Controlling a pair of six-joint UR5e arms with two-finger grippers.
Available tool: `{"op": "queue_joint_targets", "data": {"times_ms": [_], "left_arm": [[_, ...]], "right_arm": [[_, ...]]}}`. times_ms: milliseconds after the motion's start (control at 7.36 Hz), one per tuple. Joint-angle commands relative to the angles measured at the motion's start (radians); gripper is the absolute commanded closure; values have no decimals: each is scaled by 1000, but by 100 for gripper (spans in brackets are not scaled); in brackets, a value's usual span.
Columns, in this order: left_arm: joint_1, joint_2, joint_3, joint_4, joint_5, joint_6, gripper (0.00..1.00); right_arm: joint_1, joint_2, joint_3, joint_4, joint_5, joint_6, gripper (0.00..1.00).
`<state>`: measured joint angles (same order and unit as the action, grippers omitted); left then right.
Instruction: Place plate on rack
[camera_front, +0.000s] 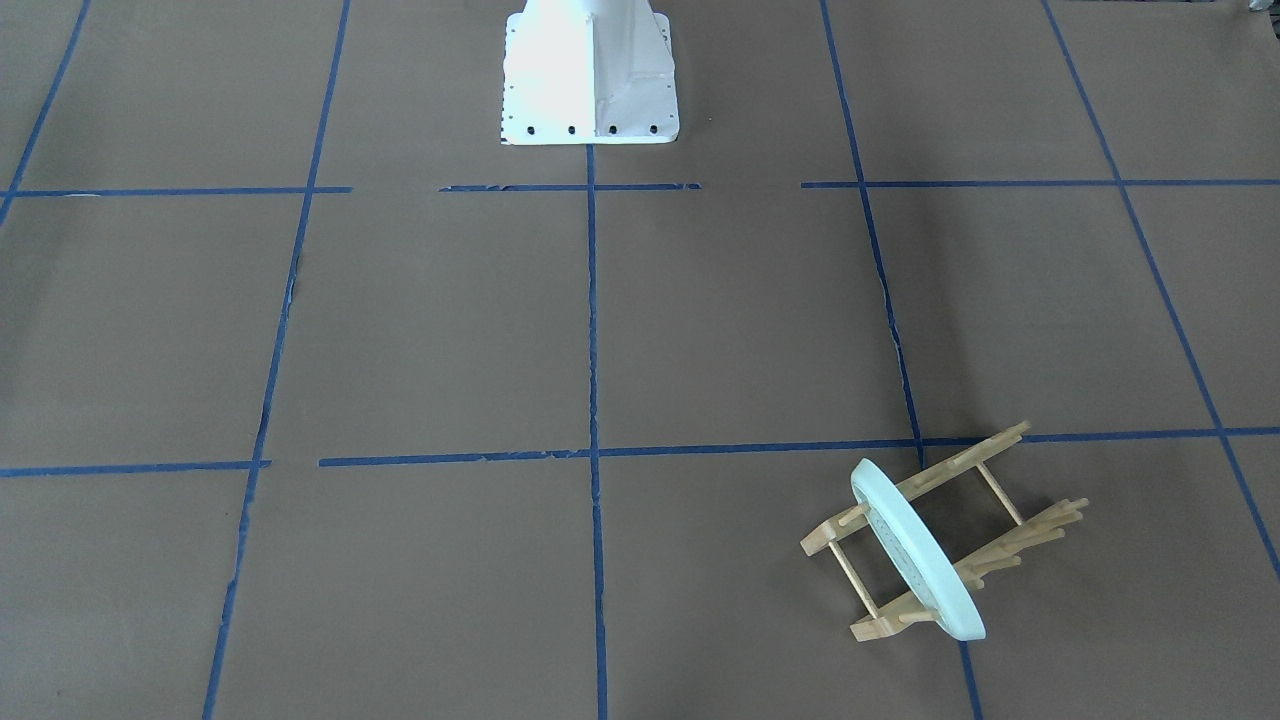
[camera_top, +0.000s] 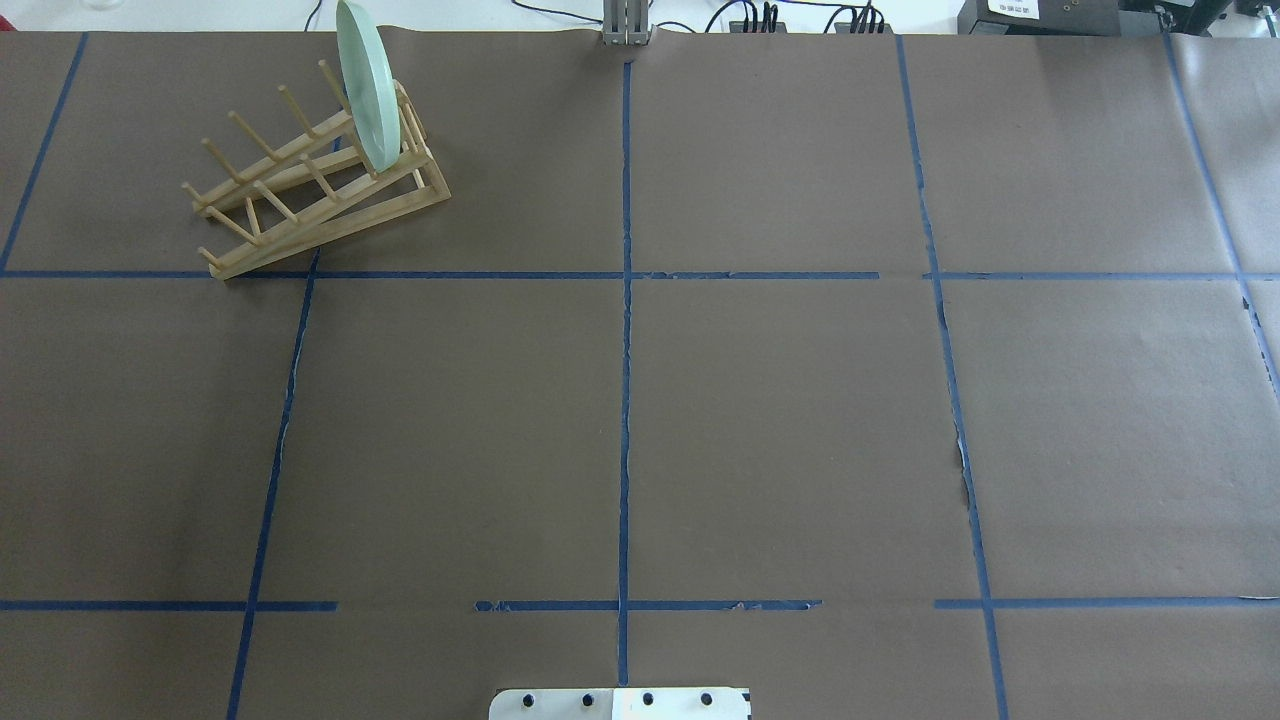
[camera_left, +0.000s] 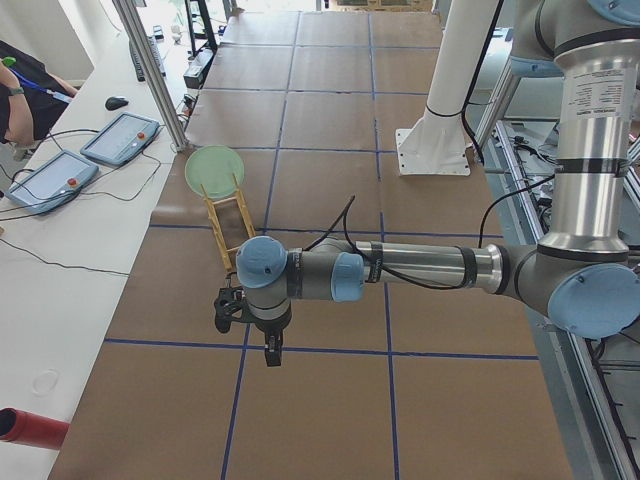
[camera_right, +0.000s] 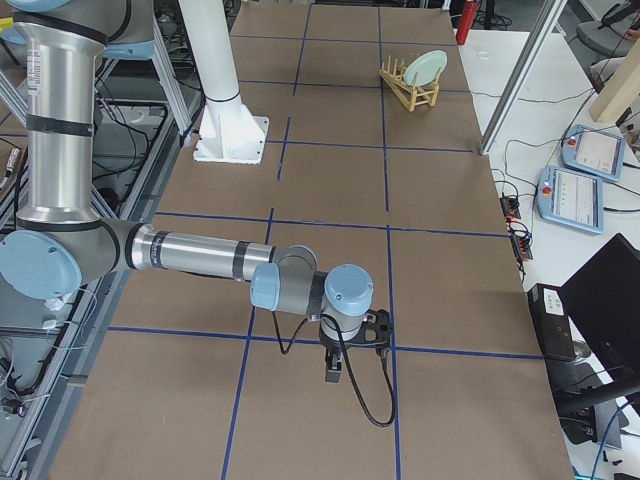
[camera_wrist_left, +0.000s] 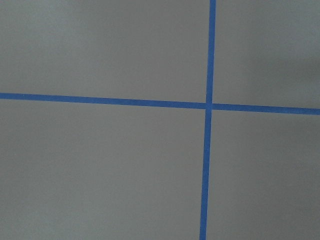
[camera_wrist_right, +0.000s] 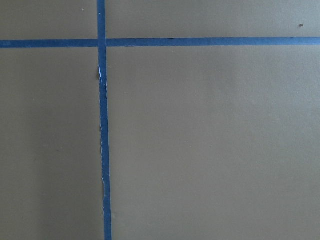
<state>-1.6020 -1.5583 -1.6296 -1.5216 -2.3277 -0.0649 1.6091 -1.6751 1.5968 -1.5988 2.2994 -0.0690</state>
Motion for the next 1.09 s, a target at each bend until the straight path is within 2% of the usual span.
{"op": "queue_joint_targets", "data": {"times_ms": [0,543,951], "left_arm": [[1,-9,-6,35,1,4,0],[-1,-8,-13,32,-10,143,0],[-1,-8,8,27,-113,142,0]], "right_arm": [[0,0,0,-1,0,0,0],[0,0,0,0,0,0,0],[0,0,0,-1,0,0,0]]}}
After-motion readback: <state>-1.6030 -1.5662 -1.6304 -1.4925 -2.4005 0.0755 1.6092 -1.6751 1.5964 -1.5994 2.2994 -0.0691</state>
